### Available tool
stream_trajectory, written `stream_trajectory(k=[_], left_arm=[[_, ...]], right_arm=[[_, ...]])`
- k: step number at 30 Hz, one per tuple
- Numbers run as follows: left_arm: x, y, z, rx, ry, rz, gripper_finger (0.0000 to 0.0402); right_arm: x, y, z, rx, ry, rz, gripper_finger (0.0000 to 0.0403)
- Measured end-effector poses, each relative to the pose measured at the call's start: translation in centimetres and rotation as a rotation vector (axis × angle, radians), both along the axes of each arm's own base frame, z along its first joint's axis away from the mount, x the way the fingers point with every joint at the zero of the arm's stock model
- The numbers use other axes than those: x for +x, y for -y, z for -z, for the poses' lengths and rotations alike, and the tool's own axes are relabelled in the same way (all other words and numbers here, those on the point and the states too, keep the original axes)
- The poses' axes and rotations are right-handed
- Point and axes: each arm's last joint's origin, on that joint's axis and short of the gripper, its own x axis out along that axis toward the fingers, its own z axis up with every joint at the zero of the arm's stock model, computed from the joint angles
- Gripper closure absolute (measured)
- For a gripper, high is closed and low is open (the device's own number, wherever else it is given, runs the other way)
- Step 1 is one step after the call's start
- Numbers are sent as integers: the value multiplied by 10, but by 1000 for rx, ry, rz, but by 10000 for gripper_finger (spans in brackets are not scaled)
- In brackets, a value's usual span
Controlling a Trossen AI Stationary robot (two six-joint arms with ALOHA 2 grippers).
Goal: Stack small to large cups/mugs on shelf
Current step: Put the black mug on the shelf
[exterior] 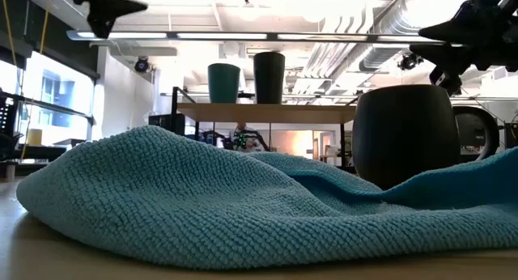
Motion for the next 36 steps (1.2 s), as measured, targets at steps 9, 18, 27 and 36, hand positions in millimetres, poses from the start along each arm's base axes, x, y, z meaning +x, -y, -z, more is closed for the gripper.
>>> stream_trajectory(k=[9, 18, 27, 36], left_arm=[[-20, 5, 13, -107, -89, -10, 190], [-31, 7, 29, -203, -206, -42, 190], [-31, 1, 33, -241, -146, -246, 190], [-29, 0, 41, -349, -113, -297, 190]], right_arm=[[4, -1, 7, 20, -81, -27, 299], [13, -3, 8, -41, -107, -55, 299], [17, -3, 9, -63, -115, -43, 299], [17, -3, 8, -60, -107, -39, 299]])
